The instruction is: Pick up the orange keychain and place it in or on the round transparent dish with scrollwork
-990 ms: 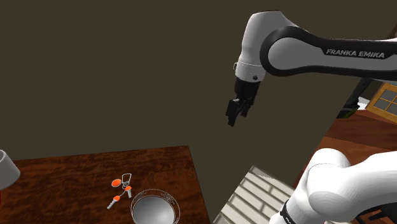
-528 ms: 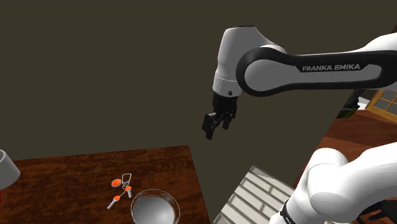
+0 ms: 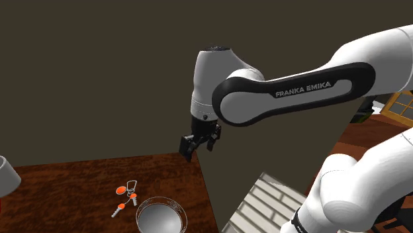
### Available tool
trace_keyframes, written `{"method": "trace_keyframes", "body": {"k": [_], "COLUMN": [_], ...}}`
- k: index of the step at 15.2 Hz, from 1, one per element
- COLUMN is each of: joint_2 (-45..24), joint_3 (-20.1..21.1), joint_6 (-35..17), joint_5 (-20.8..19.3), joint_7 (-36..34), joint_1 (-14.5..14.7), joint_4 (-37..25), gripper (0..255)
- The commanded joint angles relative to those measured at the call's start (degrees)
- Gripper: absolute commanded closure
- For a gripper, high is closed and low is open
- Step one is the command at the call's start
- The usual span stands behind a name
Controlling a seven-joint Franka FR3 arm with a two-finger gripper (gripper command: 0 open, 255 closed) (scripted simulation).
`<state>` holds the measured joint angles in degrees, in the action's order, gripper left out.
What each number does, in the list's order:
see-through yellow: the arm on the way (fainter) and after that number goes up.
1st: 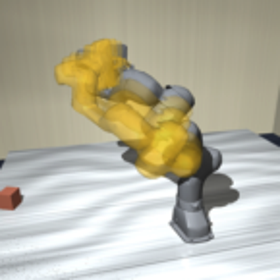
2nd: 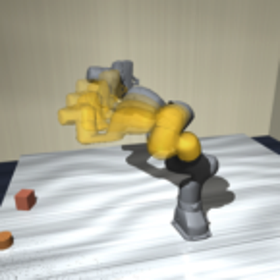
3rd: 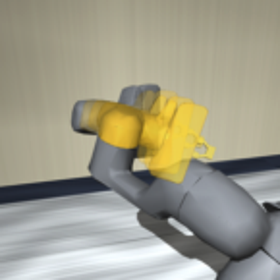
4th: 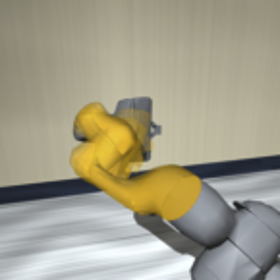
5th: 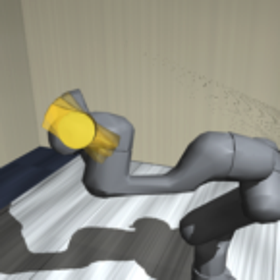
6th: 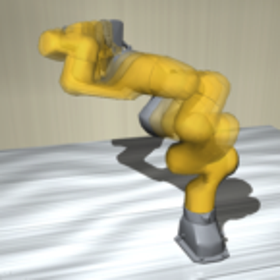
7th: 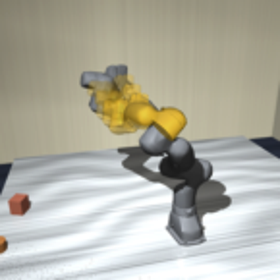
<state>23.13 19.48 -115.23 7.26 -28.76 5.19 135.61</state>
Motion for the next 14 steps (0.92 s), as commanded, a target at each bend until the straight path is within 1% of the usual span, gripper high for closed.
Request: {"method": "trace_keyframes", "body": {"k": [1, 4, 7, 11, 14], "joint_2": [-3.6, -9.7, -16.2, -25.4, -32.6], "joint_3": [2.0, 4.9, 7.4, 9.6, 10.0], "joint_6": [-2.3, -5.6, -8.3, -10.8, -11.6], "joint_5": [-0.4, -2.0, -4.9, -10.3, -14.9], "joint_7": [-3.1, -8.0, -13.4, -21.0, -26.6], "joint_1": [0.0, -0.1, -0.1, 0.8, 2.5], "joint_4": [-1.7, -4.9, -8.7, -15.0, -20.7], "gripper": [0, 0, 0, 0, 0]}}
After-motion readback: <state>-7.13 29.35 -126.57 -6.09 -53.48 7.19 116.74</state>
